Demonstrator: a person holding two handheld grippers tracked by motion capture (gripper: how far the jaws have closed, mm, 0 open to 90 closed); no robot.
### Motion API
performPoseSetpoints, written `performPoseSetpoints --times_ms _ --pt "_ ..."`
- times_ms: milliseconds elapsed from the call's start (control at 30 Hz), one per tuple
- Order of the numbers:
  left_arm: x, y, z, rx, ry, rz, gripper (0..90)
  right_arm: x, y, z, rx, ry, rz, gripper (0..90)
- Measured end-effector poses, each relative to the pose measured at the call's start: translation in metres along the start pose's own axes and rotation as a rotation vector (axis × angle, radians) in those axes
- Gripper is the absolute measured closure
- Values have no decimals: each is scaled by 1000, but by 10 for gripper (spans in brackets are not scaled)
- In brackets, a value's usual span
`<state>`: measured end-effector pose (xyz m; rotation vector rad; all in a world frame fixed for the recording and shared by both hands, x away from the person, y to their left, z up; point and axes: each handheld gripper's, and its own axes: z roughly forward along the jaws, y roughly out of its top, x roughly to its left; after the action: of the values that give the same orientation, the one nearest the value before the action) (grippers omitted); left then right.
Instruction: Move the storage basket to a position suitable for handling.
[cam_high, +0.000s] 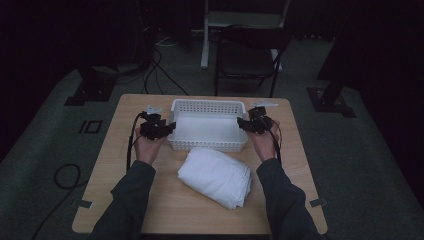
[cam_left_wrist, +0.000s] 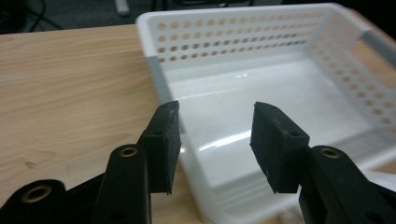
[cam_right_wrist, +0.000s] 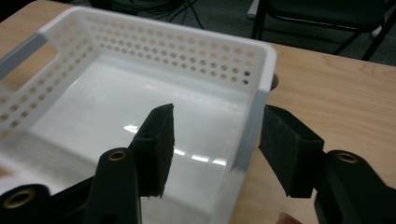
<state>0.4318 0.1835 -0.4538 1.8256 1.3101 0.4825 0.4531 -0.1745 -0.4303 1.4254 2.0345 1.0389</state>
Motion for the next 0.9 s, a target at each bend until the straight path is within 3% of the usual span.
performPoseSetpoints --times_ms 367,567,900 --pt "-29 -25 -18 16 -46 61 514 24 -46 -45 -32 12 -46 418" --pt "-44 -41 -15 46 -72 90 514 35 -79 -56 13 36 -44 407" --pt "-65 -60 3 101 -130 96 510 45 -122 -65 97 95 0 325"
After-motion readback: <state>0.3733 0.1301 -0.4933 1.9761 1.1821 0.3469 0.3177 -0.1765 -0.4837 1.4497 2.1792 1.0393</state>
